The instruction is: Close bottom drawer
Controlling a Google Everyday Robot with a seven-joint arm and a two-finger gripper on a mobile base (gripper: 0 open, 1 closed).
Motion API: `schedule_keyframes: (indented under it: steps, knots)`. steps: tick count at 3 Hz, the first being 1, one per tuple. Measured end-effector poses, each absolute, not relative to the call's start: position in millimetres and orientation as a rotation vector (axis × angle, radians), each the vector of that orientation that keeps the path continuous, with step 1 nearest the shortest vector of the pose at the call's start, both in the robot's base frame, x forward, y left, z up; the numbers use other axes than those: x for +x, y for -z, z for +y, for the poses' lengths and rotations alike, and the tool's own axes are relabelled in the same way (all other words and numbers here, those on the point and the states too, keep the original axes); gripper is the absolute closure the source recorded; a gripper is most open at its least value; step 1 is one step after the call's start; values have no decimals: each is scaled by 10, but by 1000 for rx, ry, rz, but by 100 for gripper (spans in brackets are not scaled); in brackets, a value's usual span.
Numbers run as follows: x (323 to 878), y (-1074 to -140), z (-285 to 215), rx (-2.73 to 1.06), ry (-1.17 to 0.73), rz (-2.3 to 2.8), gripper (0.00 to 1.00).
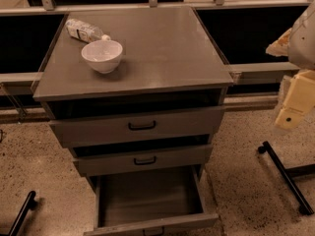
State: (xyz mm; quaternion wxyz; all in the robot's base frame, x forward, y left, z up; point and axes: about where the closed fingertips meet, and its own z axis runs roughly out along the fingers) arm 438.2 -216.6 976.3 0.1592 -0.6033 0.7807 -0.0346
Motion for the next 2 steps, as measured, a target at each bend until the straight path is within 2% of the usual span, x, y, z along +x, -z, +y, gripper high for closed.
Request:
schedule_keyframes:
  steps: [2]
  knots:
    - [4376, -9785, -2186, -1728, 73, 2215, 0]
